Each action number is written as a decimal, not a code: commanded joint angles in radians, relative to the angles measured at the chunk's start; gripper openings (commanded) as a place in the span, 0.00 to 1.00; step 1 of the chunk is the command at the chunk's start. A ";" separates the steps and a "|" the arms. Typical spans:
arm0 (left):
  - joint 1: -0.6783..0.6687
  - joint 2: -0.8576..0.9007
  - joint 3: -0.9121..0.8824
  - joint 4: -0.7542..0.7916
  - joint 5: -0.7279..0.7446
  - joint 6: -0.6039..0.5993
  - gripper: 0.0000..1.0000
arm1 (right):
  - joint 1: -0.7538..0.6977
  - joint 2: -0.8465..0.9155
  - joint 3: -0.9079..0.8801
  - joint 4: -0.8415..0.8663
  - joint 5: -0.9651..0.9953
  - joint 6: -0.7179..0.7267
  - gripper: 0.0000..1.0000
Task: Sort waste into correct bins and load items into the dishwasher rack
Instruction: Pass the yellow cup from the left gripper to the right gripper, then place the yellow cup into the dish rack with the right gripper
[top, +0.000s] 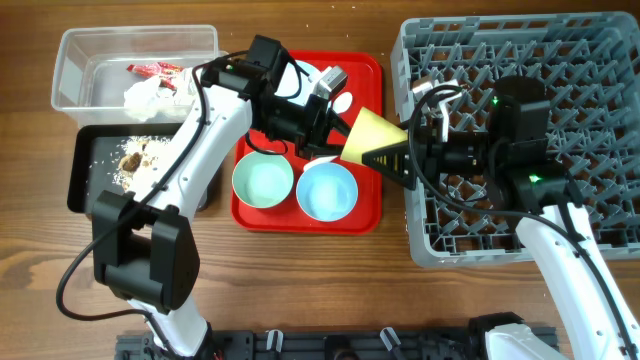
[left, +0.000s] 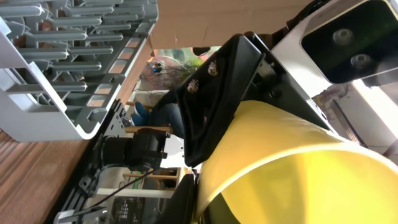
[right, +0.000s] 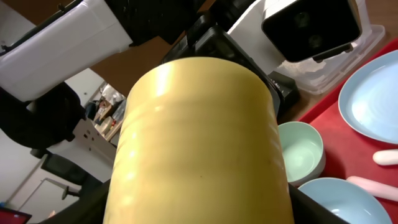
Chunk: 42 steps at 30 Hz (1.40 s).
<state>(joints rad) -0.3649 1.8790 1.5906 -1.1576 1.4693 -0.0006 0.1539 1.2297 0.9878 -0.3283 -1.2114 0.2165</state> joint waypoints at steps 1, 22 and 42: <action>-0.003 -0.013 0.007 0.002 0.034 0.008 0.15 | 0.005 0.006 -0.001 0.015 0.008 -0.005 0.62; 0.114 -0.013 0.007 0.003 -0.926 -0.163 0.58 | -0.258 -0.285 0.169 -1.049 1.000 0.124 0.63; 0.114 -0.013 0.007 0.010 -1.026 -0.169 0.59 | -0.006 0.235 0.144 -1.034 1.178 0.205 0.67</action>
<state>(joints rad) -0.2478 1.8790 1.5906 -1.1503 0.4526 -0.1631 0.1394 1.4151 1.1404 -1.3754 -0.0750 0.3824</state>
